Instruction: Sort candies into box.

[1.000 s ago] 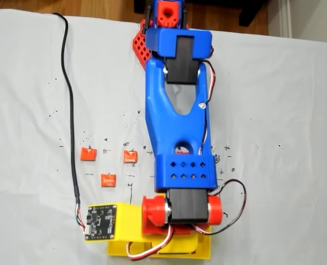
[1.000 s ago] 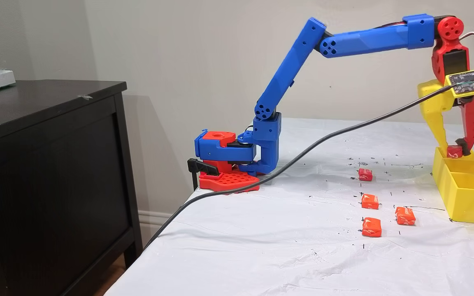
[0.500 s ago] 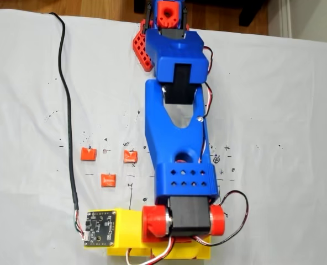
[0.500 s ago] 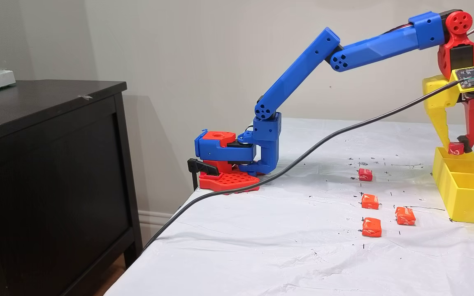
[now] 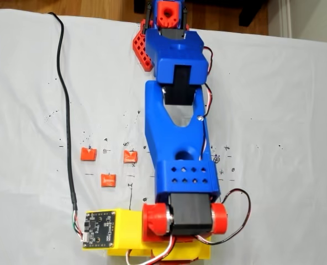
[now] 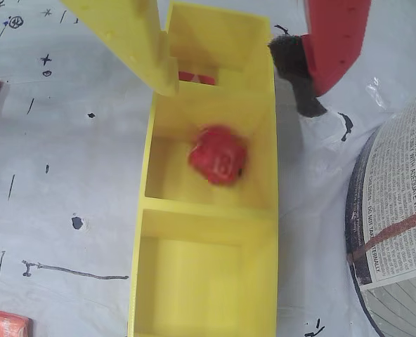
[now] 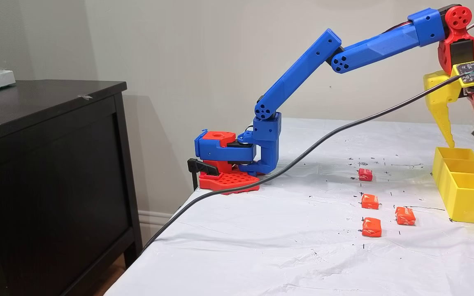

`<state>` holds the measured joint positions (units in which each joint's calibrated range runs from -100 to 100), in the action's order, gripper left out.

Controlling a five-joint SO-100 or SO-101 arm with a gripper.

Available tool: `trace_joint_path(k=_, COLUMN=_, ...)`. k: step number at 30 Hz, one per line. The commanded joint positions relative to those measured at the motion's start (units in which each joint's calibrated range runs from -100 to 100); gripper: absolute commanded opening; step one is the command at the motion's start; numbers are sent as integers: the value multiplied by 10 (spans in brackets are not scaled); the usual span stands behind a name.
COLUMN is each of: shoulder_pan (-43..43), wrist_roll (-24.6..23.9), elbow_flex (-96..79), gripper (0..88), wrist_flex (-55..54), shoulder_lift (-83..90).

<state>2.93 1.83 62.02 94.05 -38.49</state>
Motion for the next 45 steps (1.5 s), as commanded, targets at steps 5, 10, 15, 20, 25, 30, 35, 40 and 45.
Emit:
trace_joint_path(k=5, shoulder_pan=-5, wrist_roll=3, elbow_flex=21, gripper=285, wrist_flex=7, shoulder_lift=41)
trace_joint_path(k=10, shoulder_pan=-6, wrist_roll=4, elbow_flex=18, gripper=211, wrist_flex=10, shoulder_lift=51)
trace_joint_path(k=15, shoulder_pan=-8, wrist_roll=2, elbow_flex=18, gripper=46, wrist_flex=24, shoulder_lift=73)
trace_joint_path(k=20, shoulder_pan=-4, wrist_roll=7, elbow_flex=-74, gripper=25, wrist_flex=26, shoulder_lift=152)
trace_joint_path(k=25, shoulder_pan=4, wrist_roll=11, elbow_flex=-210, gripper=19, wrist_flex=-12, shoulder_lift=252)
trace_joint_path(k=30, shoulder_pan=16, wrist_roll=15, elbow_flex=-349, gripper=8, wrist_flex=-60, shoulder_lift=335)
trace_joint_path(k=35, shoulder_pan=32, wrist_roll=28, elbow_flex=-494, gripper=2, wrist_flex=-99, shoulder_lift=405)
trace_joint_path(k=40, shoulder_pan=50, wrist_roll=37, elbow_flex=-688, gripper=2, wrist_flex=-185, shoulder_lift=504)
trace_joint_path(k=45, shoulder_pan=46, wrist_roll=42, elbow_flex=-766, gripper=45, wrist_flex=-215, shoulder_lift=527)
